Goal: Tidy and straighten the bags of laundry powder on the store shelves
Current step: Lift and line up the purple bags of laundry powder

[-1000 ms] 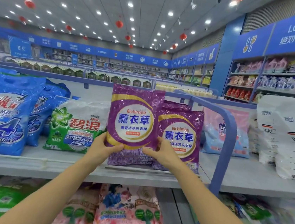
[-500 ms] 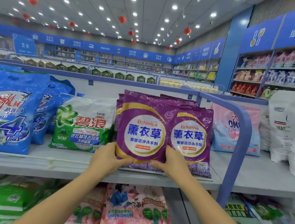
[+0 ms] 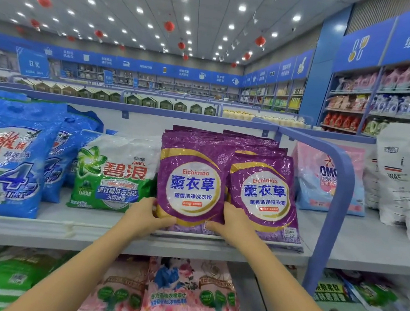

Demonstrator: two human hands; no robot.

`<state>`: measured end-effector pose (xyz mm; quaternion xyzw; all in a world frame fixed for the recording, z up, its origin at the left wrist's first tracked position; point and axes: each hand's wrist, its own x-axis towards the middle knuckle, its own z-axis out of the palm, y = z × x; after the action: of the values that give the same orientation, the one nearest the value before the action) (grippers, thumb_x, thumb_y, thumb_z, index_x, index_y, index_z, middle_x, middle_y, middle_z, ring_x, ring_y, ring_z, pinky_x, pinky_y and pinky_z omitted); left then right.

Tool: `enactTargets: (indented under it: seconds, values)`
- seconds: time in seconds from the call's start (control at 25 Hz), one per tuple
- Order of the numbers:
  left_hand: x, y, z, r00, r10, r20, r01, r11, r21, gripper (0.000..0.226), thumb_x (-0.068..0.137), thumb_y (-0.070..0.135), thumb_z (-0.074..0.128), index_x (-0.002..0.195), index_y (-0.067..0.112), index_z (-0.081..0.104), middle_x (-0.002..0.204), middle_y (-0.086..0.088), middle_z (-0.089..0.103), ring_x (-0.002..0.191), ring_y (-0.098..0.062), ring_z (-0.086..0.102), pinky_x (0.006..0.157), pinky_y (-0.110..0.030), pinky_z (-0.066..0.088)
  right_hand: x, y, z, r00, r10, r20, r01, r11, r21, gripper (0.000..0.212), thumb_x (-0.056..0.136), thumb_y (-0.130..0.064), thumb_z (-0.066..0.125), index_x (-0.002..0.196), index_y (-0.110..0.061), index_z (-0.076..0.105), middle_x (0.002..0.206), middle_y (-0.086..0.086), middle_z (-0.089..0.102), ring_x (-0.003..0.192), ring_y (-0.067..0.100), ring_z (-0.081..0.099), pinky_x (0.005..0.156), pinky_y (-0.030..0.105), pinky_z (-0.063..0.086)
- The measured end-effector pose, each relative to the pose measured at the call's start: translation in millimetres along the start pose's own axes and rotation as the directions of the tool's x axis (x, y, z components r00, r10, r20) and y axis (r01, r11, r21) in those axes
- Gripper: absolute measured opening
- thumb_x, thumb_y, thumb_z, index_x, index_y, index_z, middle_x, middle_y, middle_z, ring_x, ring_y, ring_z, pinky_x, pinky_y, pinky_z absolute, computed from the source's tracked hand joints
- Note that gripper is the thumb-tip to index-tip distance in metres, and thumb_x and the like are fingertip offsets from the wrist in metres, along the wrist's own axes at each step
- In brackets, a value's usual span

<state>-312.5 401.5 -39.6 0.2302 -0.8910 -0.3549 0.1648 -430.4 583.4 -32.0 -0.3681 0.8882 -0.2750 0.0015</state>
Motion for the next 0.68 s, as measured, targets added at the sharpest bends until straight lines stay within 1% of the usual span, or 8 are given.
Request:
enactTargets:
  seconds: [0.08, 0.16, 0.24, 0.36, 0.44, 0.56, 0.6, 0.68]
  values:
    - [0, -3, 0, 0.999, 0.026, -0.02, -0.026, 0.999, -0.032, 0.049, 0.072, 0.038, 0.077, 0.111, 0.017, 0.057, 0.103, 0.002, 0.066, 0.091, -0.015, 0.061, 0.082, -0.034, 0.051, -2, -1, -5, 1.0, -0.015, 0.019, 0.013, 0.993, 0.117, 0.049, 0.087, -0.026, 0.064, 0.127, -0.008, 0.043, 0.125, 0.008, 0.058, 0.113, 0.025, 0.056, 0.093, 0.034, 0.047]
    - [1, -1, 2, 0.994, 0.064, -0.089, -0.064, 0.998, 0.007, 0.049, 0.073, 0.034, 0.077, 0.112, 0.015, 0.055, 0.103, 0.001, 0.065, 0.091, -0.016, 0.06, 0.079, -0.032, 0.049, -1, -5, -5, 1.0, -0.013, -0.021, 0.016, 0.983, 0.182, 0.052, 0.085, -0.021, 0.066, 0.129, -0.009, 0.041, 0.128, 0.007, 0.057, 0.117, 0.024, 0.055, 0.096, 0.033, 0.045]
    - [2, 3, 5, 0.983, 0.098, -0.157, -0.092, 0.995, 0.049, 0.05, 0.073, 0.031, 0.078, 0.114, 0.013, 0.055, 0.11, -0.004, 0.065, 0.096, -0.022, 0.06, 0.083, -0.034, 0.048, 2, -7, 1, 0.996, -0.002, -0.088, 0.017, 0.987, 0.163, 0.048, 0.084, -0.019, 0.068, 0.125, -0.009, 0.044, 0.123, 0.009, 0.06, 0.113, 0.026, 0.058, 0.096, 0.038, 0.047]
    - [3, 6, 7, 0.981, 0.099, -0.165, -0.087, 0.993, 0.077, 0.05, 0.076, 0.027, 0.076, 0.118, 0.011, 0.053, 0.116, -0.008, 0.064, 0.103, -0.027, 0.059, 0.086, -0.036, 0.045, 3, -5, 11, 0.991, 0.011, -0.137, 0.005, 0.993, 0.12, 0.043, 0.085, -0.022, 0.067, 0.12, -0.009, 0.046, 0.116, 0.009, 0.063, 0.106, 0.028, 0.061, 0.09, 0.042, 0.05]
    - [3, 6, 10, 0.983, 0.094, -0.156, -0.079, 0.992, 0.102, 0.049, 0.078, 0.027, 0.073, 0.119, 0.011, 0.052, 0.117, -0.008, 0.063, 0.105, -0.028, 0.058, 0.088, -0.037, 0.045, 0, -2, 13, 0.985, 0.016, -0.172, 0.009, 0.99, 0.143, 0.051, 0.084, -0.024, 0.067, 0.126, -0.009, 0.043, 0.12, 0.009, 0.061, 0.11, 0.027, 0.059, 0.092, 0.041, 0.049]
    - [1, 2, 15, 0.975, 0.097, -0.199, -0.07, 0.988, 0.14, 0.048, 0.079, 0.031, 0.071, 0.116, 0.011, 0.05, 0.112, -0.007, 0.064, 0.102, -0.027, 0.059, 0.084, -0.036, 0.045, -5, -3, 16, 0.972, -0.003, -0.233, 0.035, 0.991, 0.133, 0.07, 0.084, -0.024, 0.068, 0.14, -0.009, 0.029, 0.126, 0.009, 0.058, 0.115, 0.027, 0.055, 0.094, 0.039, 0.046]
    - [0, 0, 16, 0.971, 0.094, -0.218, -0.064, 0.988, 0.138, 0.052, 0.078, 0.033, 0.072, 0.118, 0.011, 0.047, 0.112, -0.007, 0.064, 0.1, -0.027, 0.059, 0.081, -0.036, 0.046, -7, -4, 16, 0.97, -0.011, -0.244, 0.04, 0.993, 0.113, 0.074, 0.084, -0.023, 0.067, 0.142, -0.009, 0.024, 0.126, 0.009, 0.058, 0.115, 0.027, 0.055, 0.094, 0.038, 0.046]
    - [-2, -3, 17, 0.955, 0.106, -0.277, -0.079, 0.991, 0.11, 0.07, 0.074, 0.037, 0.074, 0.127, 0.012, 0.036, 0.114, -0.008, 0.06, 0.099, -0.028, 0.059, 0.08, -0.04, 0.05, -8, -7, 15, 0.966, -0.023, -0.257, 0.048, 0.995, 0.089, 0.077, 0.086, -0.021, 0.065, 0.145, -0.011, 0.017, 0.123, 0.01, 0.058, 0.112, 0.028, 0.056, 0.091, 0.038, 0.047]
